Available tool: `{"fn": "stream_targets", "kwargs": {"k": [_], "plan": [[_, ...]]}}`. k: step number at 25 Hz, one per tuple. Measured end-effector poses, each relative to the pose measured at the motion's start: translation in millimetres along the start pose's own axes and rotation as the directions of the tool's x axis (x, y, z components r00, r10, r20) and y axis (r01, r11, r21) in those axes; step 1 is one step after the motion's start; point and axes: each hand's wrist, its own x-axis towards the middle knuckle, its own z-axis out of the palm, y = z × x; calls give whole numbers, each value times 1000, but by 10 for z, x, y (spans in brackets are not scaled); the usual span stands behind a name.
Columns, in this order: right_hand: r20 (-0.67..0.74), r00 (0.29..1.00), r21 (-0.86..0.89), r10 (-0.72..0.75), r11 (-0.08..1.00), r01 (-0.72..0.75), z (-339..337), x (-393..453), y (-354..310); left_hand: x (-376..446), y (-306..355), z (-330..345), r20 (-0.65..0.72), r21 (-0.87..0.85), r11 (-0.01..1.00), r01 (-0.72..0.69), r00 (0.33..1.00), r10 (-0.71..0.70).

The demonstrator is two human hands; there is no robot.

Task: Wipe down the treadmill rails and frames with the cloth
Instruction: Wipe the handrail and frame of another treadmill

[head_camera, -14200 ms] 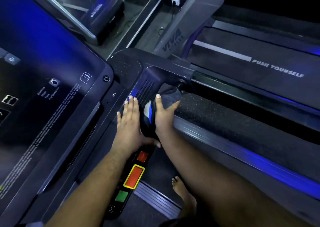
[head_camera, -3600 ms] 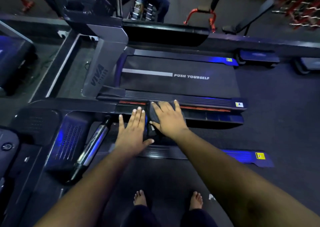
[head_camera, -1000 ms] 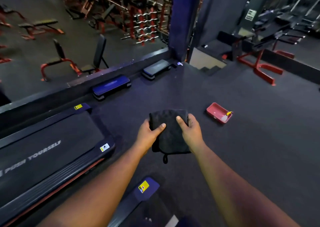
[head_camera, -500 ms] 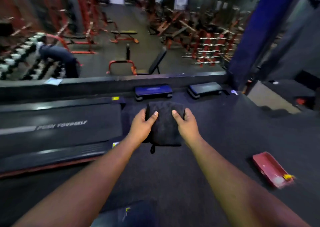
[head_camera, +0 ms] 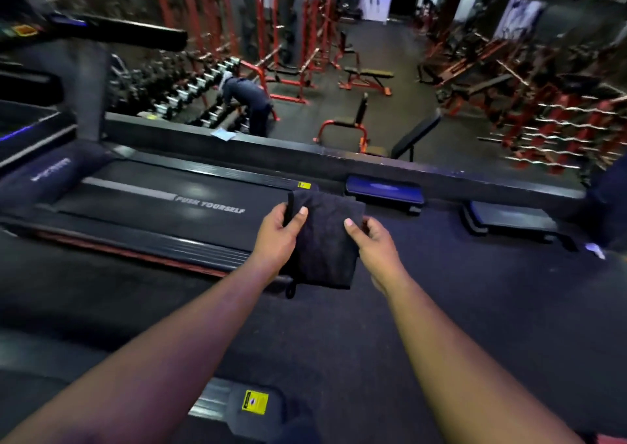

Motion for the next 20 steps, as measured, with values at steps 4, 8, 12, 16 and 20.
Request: {"fn": "stream_targets", "kwargs": {"k": [4,8,12,16,20], "plan": [[199,976,-5,-85,996,88,684,578,-20,333,-198,-553,-206,198,979,-46,975,87],[355,927,-126,-122,976,177,1551,1245,-37,762,-391,-1254,-408,458,889,-23,883,233],[467,867,-184,-170,941,284,2385,1754,-114,1098,-335,-1814,-546,420,907,29,806,227],[599,788,-142,-142,950,280,3121,2022,-162,1302,-315,-2440,-668,330,941,81,724,172],[748,652,-69,-123,963,262,3996,2258,-79,1398,-336,-3043,-796,342,918,203,581,168]]}}
